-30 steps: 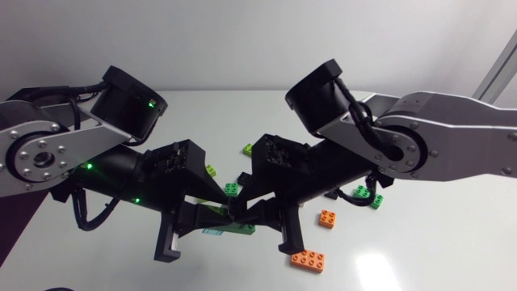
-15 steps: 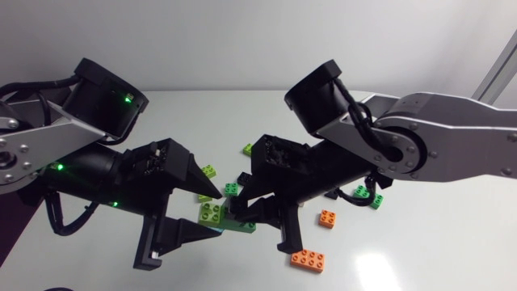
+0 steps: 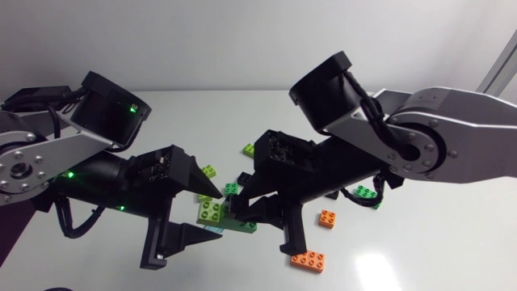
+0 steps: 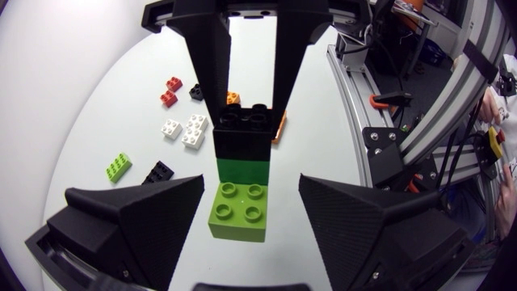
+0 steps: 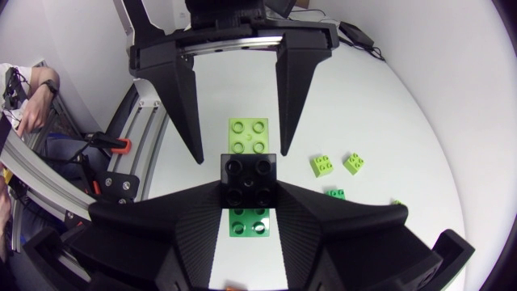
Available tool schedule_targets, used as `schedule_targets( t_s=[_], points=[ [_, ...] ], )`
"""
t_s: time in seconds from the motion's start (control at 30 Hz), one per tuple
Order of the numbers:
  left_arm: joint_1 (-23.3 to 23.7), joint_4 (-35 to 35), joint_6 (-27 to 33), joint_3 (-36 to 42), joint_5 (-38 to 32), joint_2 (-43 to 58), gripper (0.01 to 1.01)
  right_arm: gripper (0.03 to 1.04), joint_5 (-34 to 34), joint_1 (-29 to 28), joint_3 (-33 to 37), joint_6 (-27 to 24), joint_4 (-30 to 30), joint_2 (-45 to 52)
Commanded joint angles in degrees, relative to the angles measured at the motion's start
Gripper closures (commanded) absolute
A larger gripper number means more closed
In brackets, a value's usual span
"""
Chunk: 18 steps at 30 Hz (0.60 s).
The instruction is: Separate the duplo bricks
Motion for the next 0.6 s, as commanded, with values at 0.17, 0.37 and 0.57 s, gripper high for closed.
schedule_targets(
  t_s=[0.17,0.37,0.57],
  points=[
    [-0.02,1.71,-0.13,-1.09,0.94,1.97,0.213,0.78,0.03,1.05,0.83,2.15,-0.77,-1.57],
    [0.15,2.59,-1.18,-1.09,1.47,1.97,0.223,0.78,0.03,1.49,0.83,2.50,-0.86,-1.92],
    [0.15,2.94,-1.98,-1.36,3.14,1.97,0.523,0.78,0.03,1.93,0.65,2.94,-0.86,-2.28]
  ],
)
